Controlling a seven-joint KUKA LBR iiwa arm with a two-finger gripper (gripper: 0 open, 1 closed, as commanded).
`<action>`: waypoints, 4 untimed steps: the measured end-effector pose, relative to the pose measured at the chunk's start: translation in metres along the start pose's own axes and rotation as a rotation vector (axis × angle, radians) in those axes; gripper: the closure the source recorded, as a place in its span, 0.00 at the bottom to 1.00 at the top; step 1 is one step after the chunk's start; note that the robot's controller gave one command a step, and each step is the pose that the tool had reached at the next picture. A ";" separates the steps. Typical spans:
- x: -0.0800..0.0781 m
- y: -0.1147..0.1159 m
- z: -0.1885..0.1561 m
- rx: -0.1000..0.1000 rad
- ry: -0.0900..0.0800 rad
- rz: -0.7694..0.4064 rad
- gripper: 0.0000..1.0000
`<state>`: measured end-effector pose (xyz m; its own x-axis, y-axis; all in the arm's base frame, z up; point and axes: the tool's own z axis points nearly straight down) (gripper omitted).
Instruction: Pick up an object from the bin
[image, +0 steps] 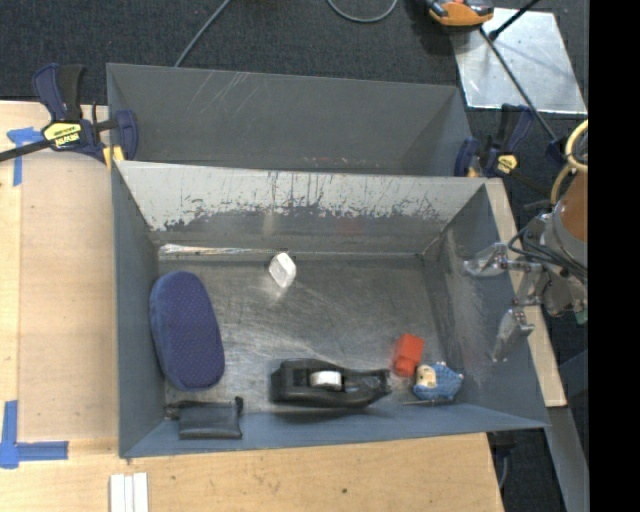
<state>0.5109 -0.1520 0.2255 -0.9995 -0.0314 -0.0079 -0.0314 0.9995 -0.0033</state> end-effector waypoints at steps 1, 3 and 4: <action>0.024 0.072 0.067 -0.007 0.013 0.062 0.00; -0.029 -0.001 0.144 0.000 0.002 0.127 0.00; -0.029 0.001 0.145 -0.002 0.004 0.123 1.00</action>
Offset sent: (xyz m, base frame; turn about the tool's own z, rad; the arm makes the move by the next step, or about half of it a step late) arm -0.0242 0.0672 -0.0642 0.0665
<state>0.5408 -0.1501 0.0811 -0.9958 0.0911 -0.0040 0.0911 0.9958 -0.0008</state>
